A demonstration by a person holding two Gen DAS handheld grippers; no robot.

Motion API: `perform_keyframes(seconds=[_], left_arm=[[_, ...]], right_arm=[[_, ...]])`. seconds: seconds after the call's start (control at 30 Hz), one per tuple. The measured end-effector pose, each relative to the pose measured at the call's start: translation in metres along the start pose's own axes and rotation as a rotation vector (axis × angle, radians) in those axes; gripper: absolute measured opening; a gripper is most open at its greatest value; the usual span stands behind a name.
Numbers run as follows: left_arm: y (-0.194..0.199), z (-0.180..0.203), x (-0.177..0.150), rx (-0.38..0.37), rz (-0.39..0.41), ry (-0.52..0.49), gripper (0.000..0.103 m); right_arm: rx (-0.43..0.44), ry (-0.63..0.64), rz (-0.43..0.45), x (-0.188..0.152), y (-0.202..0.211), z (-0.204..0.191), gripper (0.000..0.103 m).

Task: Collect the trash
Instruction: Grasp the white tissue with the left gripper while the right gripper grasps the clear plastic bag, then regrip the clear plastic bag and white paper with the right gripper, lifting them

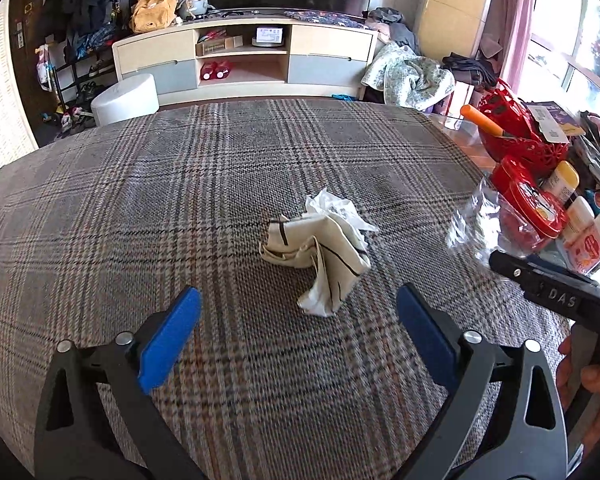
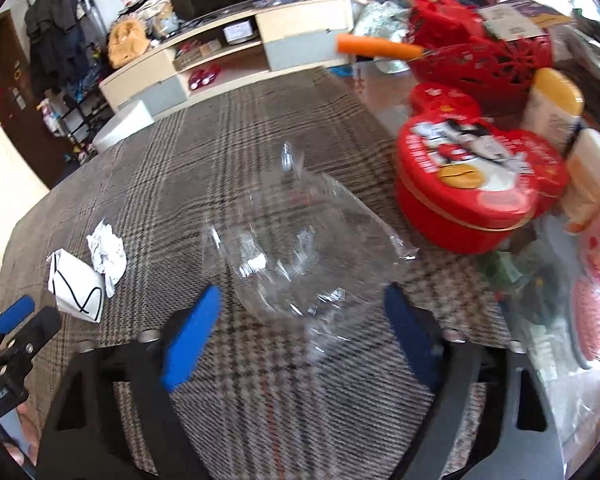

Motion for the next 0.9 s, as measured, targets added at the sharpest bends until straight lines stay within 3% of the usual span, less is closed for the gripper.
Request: perform_keyframes(seconds=[0.1, 0.23, 0.33, 0.57, 0.9], left_arm=[[-0.006, -0.005, 0.004, -0.011, -0.008, 0.01, 0.083], [-0.007, -0.008, 0.006, -0.034, -0.004, 0.006, 0.071], [-0.009, -0.005, 0.008, -0.042, -0.006, -0.016, 0.06], [-0.002, 0.001, 0.012, -0.063, 0.017, -0.04, 0.024], [0.02, -0.011, 0.012, -0.048, 0.055, -0.047, 0.013]], right_arm=[[0.006, 0.022, -0.005, 0.001, -0.006, -0.007, 0.062], [0.022, 0.039, -0.006, 0.003, -0.014, -0.012, 0.03], [0.034, 0.047, -0.007, 0.005, -0.016, -0.015, 0.022], [0.067, 0.057, 0.012, 0.007, -0.011, -0.023, 0.02], [0.141, 0.076, 0.044, 0.011, 0.008, -0.043, 0.02]])
Point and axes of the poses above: each gripper's, at about its wrist camera, not at the fingertips, and y roughly against the way its jaws point, z to its right, x to its top, the point moved 6 cm from there along -y, roughly the way its jaws point, and after that the axes turned 3 degrees about -z, right-handed, at the moved point
